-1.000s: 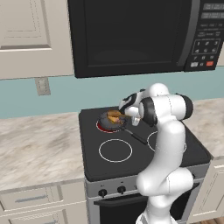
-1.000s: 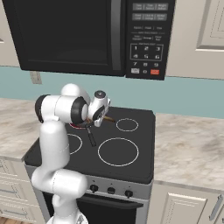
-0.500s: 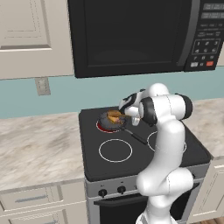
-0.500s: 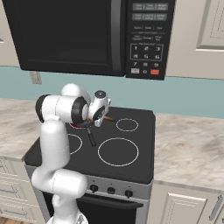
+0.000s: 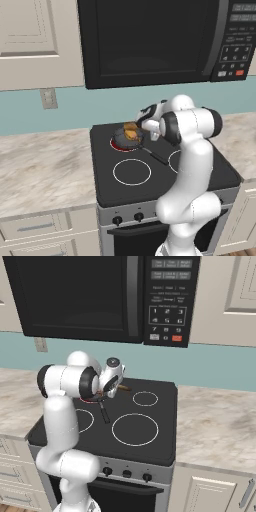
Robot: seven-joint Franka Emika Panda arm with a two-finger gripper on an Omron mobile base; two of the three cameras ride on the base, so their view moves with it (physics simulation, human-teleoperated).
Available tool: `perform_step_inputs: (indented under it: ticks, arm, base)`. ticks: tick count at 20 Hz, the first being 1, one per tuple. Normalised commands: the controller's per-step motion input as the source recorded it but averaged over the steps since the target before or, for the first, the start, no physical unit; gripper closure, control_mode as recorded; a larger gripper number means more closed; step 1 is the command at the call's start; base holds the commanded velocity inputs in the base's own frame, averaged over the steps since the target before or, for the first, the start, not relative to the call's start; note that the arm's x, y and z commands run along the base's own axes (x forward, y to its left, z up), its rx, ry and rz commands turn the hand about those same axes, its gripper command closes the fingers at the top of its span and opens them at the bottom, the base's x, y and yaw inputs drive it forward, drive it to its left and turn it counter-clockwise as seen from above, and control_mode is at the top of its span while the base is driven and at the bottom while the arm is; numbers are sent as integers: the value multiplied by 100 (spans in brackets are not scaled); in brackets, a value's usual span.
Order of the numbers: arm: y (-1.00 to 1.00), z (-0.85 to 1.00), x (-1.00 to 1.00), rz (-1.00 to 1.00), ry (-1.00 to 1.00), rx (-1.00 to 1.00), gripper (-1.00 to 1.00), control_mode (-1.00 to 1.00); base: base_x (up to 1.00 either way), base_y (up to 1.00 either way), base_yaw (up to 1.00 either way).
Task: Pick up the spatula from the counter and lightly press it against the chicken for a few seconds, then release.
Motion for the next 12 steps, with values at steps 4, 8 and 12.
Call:
perform_step_inputs:
  ticks: [4, 8, 12]
  arm:
    - [-3, 9, -13, 4, -12, 0, 100, -100]
    - [-9, 2, -13, 3, -10, 0, 100, -100]
    - [-15, 14, -18, 4, -12, 0, 100, -100]
  base:
    - [0, 0, 0]
    - [0, 0, 0]
    - [0, 0, 0]
